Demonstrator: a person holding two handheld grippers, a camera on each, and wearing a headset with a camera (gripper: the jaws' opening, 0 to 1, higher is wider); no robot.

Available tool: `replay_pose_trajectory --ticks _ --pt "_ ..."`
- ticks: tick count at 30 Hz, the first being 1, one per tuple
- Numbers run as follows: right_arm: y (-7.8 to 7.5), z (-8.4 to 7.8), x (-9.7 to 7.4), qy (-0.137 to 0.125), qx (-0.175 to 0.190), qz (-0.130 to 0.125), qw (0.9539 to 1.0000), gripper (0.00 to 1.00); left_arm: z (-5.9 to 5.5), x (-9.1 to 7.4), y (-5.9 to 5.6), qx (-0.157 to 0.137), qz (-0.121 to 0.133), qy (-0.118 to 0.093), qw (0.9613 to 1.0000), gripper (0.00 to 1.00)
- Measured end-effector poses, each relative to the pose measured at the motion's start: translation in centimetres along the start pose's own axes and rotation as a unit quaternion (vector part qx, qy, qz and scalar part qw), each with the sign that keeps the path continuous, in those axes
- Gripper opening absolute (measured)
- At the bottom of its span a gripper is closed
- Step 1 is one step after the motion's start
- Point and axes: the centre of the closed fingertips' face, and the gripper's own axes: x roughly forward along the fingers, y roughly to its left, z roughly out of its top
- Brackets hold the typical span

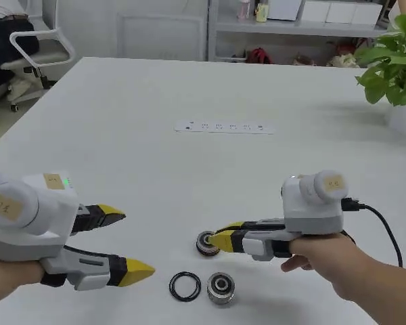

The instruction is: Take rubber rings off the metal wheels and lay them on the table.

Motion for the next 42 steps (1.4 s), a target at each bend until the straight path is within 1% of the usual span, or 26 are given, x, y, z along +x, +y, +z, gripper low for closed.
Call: replay_pose_trajectory --ticks 10,22,30,35,42 --pt "-0.6 0.3 -0.3 -0.005 -0.005 -0.011 0.9999 0.13 1.0 0.7 0.6 0.006 -0.001 -0.006 1.0000 0.65" --pt "-1.1 0.5 -0.5 -0.005 -0.017 -0.019 0.9997 0.16 1.7 1.4 1.2 0.008 0.001 -0.008 0.9999 0.64" --pt "-1.5 0.4 -0.7 -0.001 -0.025 -0.027 0.9993 0.17 1.7 2.3 1.3 0.013 -0.002 -0.002 0.9999 0.64" --pt "-1.9 0.0 -0.9 0.005 -0.032 -0.032 0.9990 0.18 1.6 2.9 1.3 0.015 -0.004 0.002 0.9999 0.63" --pt "-2.3 -0.4 -1.0 0.010 -0.040 -0.038 0.9984 0.19 1.6 3.7 1.5 0.011 -0.007 0.005 0.9999 0.62"
